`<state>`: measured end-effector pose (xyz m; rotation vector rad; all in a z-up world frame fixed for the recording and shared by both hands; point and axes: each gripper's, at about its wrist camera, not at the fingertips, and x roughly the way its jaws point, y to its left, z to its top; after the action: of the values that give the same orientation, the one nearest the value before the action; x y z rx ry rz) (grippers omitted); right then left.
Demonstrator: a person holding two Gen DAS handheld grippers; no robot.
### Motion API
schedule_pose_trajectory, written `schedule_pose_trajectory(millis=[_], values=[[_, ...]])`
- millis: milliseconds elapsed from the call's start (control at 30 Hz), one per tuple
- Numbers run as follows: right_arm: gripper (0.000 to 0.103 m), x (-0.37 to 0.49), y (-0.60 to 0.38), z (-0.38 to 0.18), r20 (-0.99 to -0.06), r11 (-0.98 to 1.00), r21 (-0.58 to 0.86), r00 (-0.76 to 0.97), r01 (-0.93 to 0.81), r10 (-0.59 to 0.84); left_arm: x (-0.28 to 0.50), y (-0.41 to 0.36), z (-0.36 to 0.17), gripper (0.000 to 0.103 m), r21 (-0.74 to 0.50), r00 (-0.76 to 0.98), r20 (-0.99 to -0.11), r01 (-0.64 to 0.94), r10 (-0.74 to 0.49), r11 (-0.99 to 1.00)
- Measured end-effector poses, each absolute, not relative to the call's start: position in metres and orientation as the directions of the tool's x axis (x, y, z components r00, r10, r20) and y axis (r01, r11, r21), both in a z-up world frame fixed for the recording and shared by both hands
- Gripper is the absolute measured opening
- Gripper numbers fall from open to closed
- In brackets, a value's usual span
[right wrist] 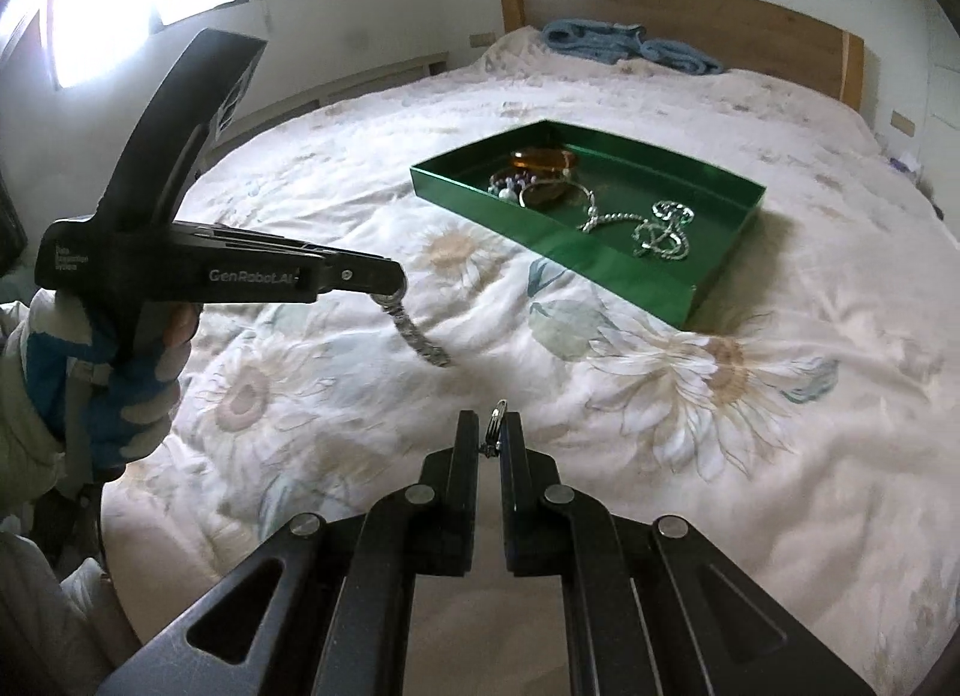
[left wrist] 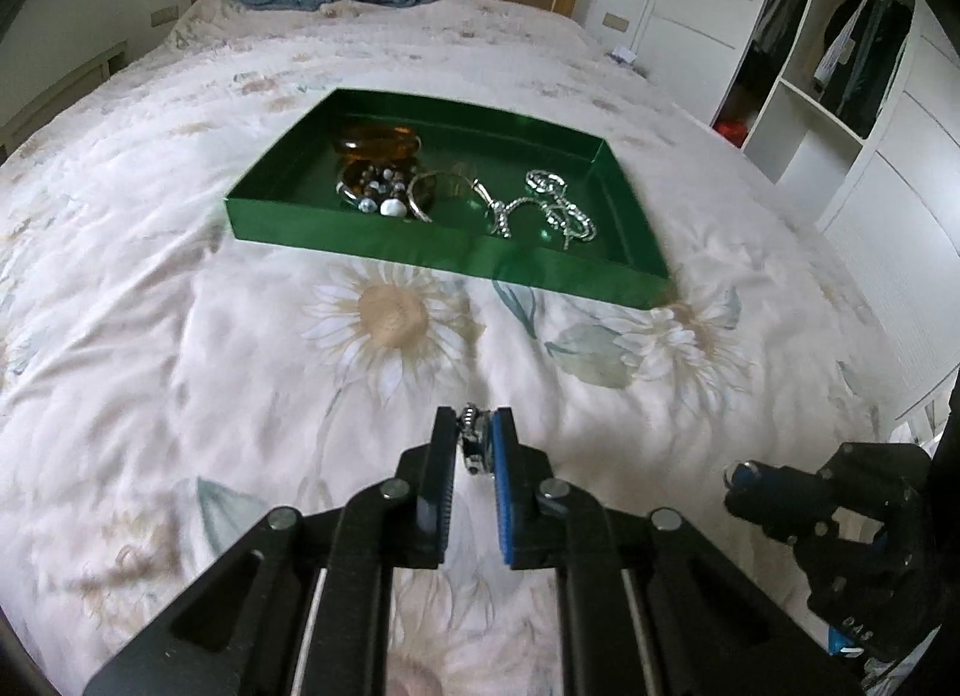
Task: Organize jewelry
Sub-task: 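Grasp the silver wristwatch with the left tool while the right tool grasps the small silver charm, then carry the wristwatch and silver charm into the green tray and release both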
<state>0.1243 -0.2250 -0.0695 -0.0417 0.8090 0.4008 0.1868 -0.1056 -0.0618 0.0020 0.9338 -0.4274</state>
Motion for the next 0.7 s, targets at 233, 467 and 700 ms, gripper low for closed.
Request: schedule_pose_trajectory(millis=[233, 467, 700], values=[[0.007, 0.104, -0.226, -0.052, -0.691, 0.934, 0.102, 0.651, -0.342, 0.314, 0.165, -0.095, -0.045, 0.010, -0.179, 0.553, -0.751, 0.357, -0.362, 0.917], [0.007, 0.098, -0.226, -0.041, -0.676, 0.939, 0.090, 0.672, -0.331, 0.302, 0.160, -0.087, -0.031, 0.010, -0.166, 0.590, -0.724, 0.352, -0.356, 0.921], [0.007, 0.127, -0.230, -0.028, -0.663, 0.949, 0.067, 0.697, -0.309, 0.274, 0.190, -0.093, -0.015, 0.010, -0.165, 0.614, -0.704, 0.348, -0.357, 0.923]])
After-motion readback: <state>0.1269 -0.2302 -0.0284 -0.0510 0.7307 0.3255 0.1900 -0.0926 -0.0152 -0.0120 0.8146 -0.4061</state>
